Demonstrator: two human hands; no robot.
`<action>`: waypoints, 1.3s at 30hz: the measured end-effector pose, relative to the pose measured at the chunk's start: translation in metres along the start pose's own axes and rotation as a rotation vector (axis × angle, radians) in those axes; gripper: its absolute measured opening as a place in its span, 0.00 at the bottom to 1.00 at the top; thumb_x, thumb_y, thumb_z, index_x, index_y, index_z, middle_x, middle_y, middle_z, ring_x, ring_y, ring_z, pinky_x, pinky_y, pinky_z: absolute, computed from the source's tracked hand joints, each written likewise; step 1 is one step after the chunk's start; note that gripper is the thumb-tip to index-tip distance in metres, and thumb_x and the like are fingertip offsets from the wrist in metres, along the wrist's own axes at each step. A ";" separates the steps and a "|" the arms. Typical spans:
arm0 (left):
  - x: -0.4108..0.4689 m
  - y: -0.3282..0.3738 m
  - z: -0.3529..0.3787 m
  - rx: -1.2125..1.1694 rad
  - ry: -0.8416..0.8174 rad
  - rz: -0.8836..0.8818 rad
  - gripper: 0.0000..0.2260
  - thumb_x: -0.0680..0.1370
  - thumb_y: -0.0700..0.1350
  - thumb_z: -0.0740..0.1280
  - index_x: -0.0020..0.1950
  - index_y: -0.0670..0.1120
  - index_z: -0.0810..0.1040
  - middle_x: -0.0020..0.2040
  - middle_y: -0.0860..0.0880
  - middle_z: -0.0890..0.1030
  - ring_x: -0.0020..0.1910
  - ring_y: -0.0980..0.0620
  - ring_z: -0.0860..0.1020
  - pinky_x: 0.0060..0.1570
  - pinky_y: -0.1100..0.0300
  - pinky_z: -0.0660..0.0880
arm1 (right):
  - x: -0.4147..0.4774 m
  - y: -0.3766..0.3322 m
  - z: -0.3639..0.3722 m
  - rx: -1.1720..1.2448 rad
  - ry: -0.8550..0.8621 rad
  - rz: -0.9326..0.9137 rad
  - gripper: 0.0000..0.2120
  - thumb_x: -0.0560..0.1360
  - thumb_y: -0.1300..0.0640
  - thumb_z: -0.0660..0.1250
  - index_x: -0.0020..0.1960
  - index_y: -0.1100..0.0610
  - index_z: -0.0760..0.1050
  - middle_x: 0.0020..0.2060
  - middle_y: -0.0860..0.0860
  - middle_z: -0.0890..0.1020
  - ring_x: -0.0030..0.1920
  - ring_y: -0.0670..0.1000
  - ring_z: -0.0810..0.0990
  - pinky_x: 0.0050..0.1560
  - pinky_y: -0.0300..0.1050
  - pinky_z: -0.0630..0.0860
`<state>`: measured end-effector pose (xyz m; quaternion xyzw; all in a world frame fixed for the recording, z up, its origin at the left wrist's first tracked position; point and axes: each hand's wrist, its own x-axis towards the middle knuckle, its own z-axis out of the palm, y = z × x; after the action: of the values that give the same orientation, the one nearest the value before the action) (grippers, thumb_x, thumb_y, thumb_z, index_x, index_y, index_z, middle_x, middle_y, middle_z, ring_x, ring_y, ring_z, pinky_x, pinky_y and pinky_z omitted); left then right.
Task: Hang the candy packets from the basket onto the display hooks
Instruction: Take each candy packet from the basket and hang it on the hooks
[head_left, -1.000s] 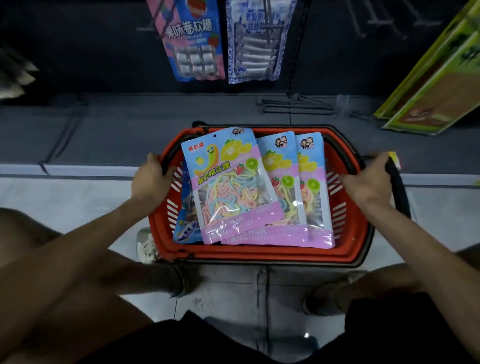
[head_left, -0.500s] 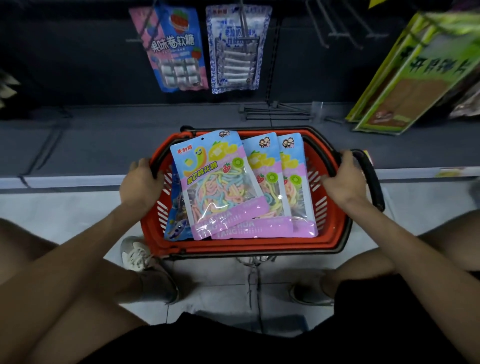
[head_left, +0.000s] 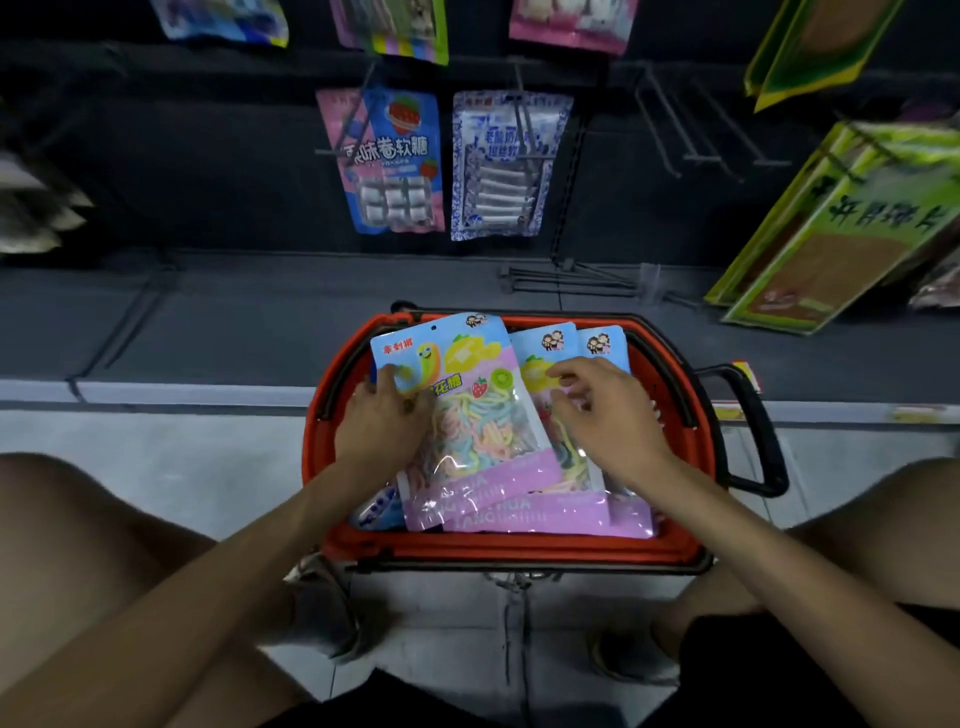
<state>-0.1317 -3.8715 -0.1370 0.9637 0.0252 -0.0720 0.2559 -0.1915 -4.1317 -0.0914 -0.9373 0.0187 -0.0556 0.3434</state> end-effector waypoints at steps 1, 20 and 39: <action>0.004 0.001 0.001 -0.051 -0.007 -0.038 0.28 0.82 0.63 0.62 0.74 0.46 0.66 0.64 0.38 0.77 0.62 0.33 0.76 0.54 0.45 0.74 | 0.005 -0.005 0.008 0.036 -0.040 0.051 0.12 0.78 0.55 0.72 0.62 0.51 0.81 0.51 0.47 0.82 0.48 0.47 0.83 0.55 0.49 0.81; 0.012 0.039 -0.036 -0.900 0.238 0.071 0.11 0.81 0.45 0.72 0.60 0.54 0.74 0.54 0.54 0.84 0.52 0.55 0.85 0.50 0.53 0.83 | 0.052 -0.033 0.000 0.651 -0.177 0.418 0.09 0.77 0.59 0.76 0.56 0.56 0.83 0.47 0.45 0.87 0.43 0.38 0.84 0.39 0.32 0.75; 0.049 0.135 -0.237 -1.075 0.588 0.626 0.30 0.84 0.46 0.67 0.82 0.48 0.57 0.71 0.51 0.76 0.68 0.55 0.78 0.70 0.45 0.75 | 0.126 -0.197 -0.129 0.817 0.209 -0.184 0.11 0.77 0.65 0.74 0.59 0.59 0.82 0.48 0.49 0.89 0.51 0.49 0.88 0.50 0.41 0.83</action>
<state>-0.0425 -3.8704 0.1248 0.6445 -0.1537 0.2921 0.6897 -0.0824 -4.0738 0.1449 -0.7113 -0.0539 -0.1833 0.6764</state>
